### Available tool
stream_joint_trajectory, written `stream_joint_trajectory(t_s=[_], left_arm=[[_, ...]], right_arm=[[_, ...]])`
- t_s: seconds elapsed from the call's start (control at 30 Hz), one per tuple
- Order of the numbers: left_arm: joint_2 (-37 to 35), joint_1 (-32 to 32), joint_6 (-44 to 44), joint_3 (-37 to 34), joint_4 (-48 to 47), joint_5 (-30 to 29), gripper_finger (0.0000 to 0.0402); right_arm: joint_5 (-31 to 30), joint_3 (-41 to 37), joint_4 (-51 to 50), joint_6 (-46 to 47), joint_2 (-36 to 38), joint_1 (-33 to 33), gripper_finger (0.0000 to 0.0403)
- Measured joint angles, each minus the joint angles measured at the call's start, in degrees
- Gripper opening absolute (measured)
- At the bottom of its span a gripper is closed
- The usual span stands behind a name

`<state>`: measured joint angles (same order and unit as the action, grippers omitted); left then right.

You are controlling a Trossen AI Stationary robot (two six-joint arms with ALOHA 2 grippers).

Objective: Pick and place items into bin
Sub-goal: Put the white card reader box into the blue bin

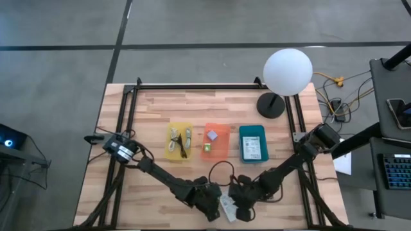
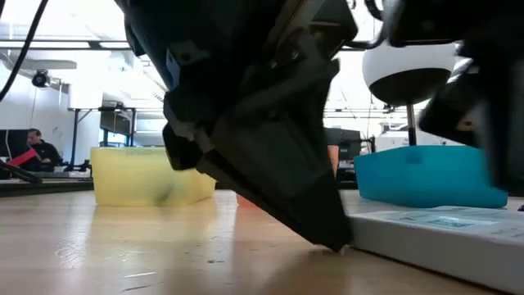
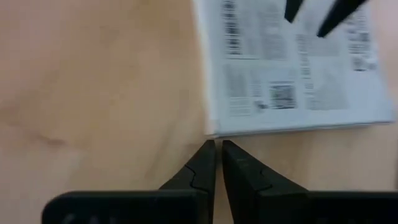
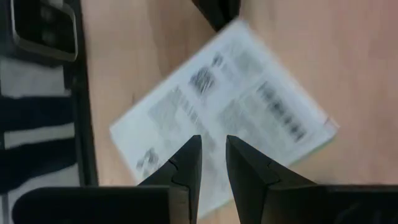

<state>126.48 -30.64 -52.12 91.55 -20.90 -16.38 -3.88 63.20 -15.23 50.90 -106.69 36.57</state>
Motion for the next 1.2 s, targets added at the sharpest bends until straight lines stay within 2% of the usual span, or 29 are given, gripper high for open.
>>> stream_joint_trajectory(t_s=[0.2,0.27,0.4,0.67,0.97,1.2], left_arm=[[-4.3,-0.4,0.0,-0.1,-4.4,-4.0,0.0011],[-5.1,-0.7,0.2,0.0,-3.0,-2.6,0.0011],[-5.1,-1.0,1.9,-0.1,1.9,3.9,0.0011],[-3.6,-0.9,1.9,-0.2,5.2,4.1,0.0011],[-3.5,-1.8,-3.0,-4.4,5.7,6.7,0.0011],[-4.5,-2.3,-3.1,-5.0,2.8,5.1,0.0011]], right_arm=[[-0.4,0.7,-2.2,-0.1,0.5,-1.9,0.0072],[0.6,1.2,-5.4,0.0,1.1,-0.9,0.0074],[2.5,0.8,-10.5,0.3,1.6,2.7,0.0072],[4.4,-0.1,-7.9,1.2,-1.6,5.6,0.0055],[4.3,6.2,-5.0,-6.6,-7.1,1.8,0.0054],[5.1,11.5,-6.7,-11.1,-9.8,-2.0,0.0054]])
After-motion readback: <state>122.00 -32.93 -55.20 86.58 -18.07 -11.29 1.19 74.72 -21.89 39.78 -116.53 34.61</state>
